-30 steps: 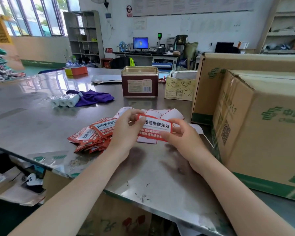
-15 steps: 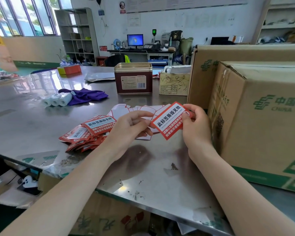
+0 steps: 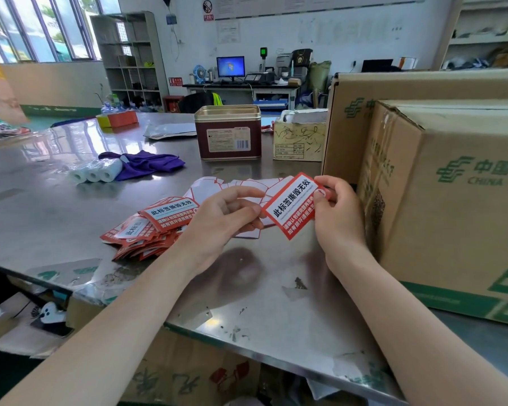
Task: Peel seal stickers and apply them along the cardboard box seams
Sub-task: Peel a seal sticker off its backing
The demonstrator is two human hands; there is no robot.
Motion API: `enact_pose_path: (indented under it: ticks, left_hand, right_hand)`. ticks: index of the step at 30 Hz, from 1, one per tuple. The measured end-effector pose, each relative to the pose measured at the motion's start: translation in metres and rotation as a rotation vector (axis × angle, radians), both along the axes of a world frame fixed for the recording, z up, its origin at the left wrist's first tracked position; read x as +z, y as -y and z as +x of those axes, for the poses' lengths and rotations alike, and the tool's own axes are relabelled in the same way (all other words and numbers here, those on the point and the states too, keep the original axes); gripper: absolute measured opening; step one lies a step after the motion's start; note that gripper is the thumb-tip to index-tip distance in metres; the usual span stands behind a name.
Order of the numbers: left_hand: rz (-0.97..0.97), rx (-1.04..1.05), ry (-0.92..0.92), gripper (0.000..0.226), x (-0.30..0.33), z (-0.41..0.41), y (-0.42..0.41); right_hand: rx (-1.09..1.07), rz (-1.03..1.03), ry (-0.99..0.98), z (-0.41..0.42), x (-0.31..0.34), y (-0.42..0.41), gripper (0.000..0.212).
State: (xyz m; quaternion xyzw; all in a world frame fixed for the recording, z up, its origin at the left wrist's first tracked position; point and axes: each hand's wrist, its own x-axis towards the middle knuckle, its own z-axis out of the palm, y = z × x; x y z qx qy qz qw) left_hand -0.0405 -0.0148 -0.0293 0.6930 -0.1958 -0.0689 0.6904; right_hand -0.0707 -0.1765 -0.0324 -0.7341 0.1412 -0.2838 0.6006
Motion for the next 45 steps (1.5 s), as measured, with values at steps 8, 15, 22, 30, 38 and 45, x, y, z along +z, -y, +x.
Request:
enact_pose_path:
  ticks: [8,15,22,30,38,45]
  left_hand:
    - [-0.013,0.037,0.065,0.026,-0.002,0.004,-0.001]
    - [-0.051,0.049,0.091,0.032,-0.005,0.008,-0.001]
    - [-0.021,0.032,0.109,0.036,-0.005,0.01,-0.002]
    - [0.015,0.039,0.157,0.035,-0.006,0.008,-0.001]
    - [0.083,0.07,0.236,0.03,-0.005,0.006,-0.001]
    - [0.096,0.026,0.257,0.025,-0.005,0.005,0.0]
  right_hand:
    - [0.009,-0.293,-0.001,-0.006,0.001,-0.004,0.039]
    - [0.269,-0.476,-0.006,-0.013,0.006,-0.025,0.024]
    - [0.249,-0.529,-0.019,-0.013,0.005,-0.024,0.017]
    - [0.235,-0.511,-0.009,-0.013,0.005,-0.022,0.018]
    - [0.278,-0.463,-0.042,-0.013,0.007,-0.023,0.019]
    - [0.285,-0.377,-0.043,-0.013,0.008,-0.022,0.016]
